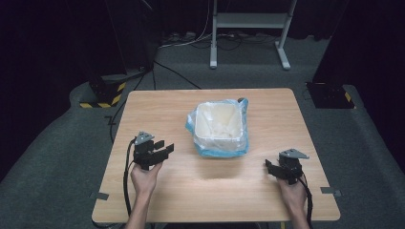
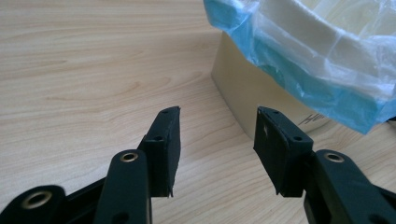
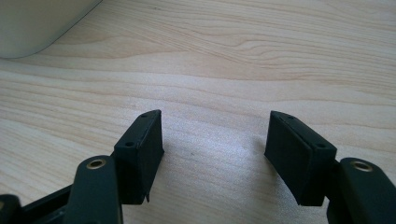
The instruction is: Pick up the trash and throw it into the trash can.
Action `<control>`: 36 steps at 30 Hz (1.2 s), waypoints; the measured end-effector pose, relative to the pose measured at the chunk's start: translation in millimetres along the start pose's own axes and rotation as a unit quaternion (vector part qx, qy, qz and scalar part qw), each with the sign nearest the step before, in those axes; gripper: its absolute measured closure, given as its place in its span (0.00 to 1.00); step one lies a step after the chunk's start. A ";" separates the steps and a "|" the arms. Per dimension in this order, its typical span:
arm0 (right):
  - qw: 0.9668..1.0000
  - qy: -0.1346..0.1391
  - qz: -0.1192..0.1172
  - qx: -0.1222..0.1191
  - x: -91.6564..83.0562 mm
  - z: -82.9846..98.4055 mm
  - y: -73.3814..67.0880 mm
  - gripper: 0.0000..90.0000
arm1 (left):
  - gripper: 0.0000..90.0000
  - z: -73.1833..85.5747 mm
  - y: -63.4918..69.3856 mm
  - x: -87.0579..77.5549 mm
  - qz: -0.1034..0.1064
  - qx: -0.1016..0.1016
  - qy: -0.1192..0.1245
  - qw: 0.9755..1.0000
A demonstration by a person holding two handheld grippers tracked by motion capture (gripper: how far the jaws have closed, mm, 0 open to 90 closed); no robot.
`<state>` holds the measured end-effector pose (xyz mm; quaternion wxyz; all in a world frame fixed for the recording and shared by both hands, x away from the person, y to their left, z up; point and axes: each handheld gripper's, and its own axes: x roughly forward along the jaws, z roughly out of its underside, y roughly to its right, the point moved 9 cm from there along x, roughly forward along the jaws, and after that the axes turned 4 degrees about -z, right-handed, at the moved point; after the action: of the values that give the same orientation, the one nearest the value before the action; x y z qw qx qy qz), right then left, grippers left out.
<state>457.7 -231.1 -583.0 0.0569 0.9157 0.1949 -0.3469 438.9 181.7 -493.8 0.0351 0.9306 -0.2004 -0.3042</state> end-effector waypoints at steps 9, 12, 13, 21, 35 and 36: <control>1.000 0.000 0.000 0.000 0.0 0.0 -0.1 0.40 | 0.54 16.9 -6.0 7.7 -0.027 0.017 -0.016 0.999; 1.000 0.000 0.000 0.000 0.0 0.0 -0.1 0.40 | 0.53 18.7 -5.8 9.7 -0.031 0.022 -0.013 0.999; 1.000 0.000 0.000 0.000 0.0 0.0 -0.1 0.40 | 0.53 20.2 -6.2 11.0 -0.030 0.021 -0.013 0.999; 1.000 0.000 0.000 0.000 0.0 0.0 -0.1 0.40 | 0.52 33.2 -8.2 24.4 -0.050 0.038 -0.032 0.998; 1.000 0.000 0.000 0.000 0.0 0.0 -0.1 0.40 | 0.53 55.5 -14.8 62.3 -0.091 0.068 -0.063 0.992; 1.000 0.000 0.000 0.000 0.0 0.0 -0.1 0.40 | 0.53 57.6 -16.4 64.7 -0.094 0.064 -0.063 0.991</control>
<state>457.6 -231.0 -583.0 0.0568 0.9156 0.1950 -0.3469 458.7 174.5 -579.4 -0.0661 0.9247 -0.1326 -0.3508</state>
